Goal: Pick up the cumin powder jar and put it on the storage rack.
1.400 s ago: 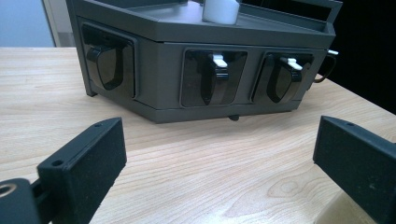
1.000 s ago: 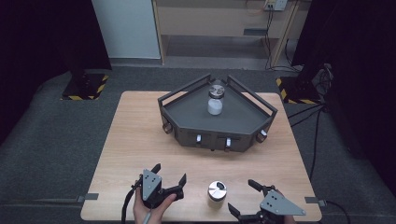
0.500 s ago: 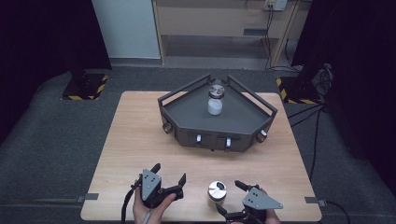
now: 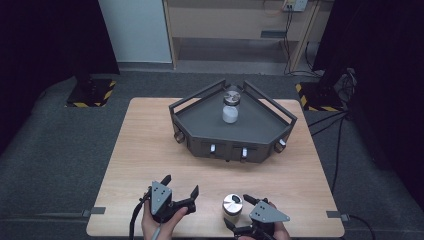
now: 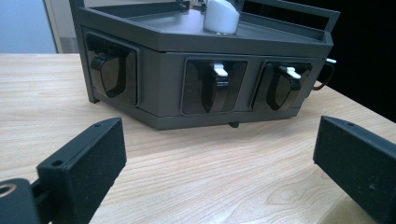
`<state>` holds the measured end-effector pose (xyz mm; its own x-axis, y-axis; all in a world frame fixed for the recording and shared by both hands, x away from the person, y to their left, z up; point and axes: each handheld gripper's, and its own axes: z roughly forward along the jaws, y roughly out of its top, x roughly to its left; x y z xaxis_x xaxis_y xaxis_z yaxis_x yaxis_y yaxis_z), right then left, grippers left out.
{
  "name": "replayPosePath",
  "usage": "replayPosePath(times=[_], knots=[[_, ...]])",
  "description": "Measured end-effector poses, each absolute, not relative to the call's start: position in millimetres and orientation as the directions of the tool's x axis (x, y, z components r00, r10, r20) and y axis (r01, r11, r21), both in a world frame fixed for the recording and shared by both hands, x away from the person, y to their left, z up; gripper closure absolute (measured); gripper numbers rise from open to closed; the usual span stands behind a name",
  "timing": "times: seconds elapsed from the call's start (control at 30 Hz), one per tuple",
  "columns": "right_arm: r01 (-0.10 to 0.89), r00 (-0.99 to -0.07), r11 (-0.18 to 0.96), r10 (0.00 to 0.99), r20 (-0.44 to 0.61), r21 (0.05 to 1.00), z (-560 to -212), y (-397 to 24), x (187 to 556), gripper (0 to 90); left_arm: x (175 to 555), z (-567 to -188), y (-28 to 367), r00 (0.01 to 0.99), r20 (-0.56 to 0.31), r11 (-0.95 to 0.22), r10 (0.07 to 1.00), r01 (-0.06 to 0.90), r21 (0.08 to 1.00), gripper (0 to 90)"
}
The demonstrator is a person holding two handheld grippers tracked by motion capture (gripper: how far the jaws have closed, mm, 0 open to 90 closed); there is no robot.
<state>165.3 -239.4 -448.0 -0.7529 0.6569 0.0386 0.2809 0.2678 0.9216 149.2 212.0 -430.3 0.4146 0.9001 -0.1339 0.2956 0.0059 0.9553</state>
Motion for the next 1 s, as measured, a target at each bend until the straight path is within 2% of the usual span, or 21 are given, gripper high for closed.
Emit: replayPosePath(times=[0.4,1.0], knots=[[0.264,-0.764,0.298,0.645,0.010,0.917,-457.4,-235.8,170.6,15.9,149.2,-430.3,212.1,0.416,-0.135,0.008,0.899,0.294,0.956,1.5],[0.262,-0.765,0.300,0.644,0.008,0.917,-469.8,-235.2,176.7,26.8,149.4,-431.0,211.9,0.420,-0.137,0.008,0.897,0.295,0.955,1.4]])
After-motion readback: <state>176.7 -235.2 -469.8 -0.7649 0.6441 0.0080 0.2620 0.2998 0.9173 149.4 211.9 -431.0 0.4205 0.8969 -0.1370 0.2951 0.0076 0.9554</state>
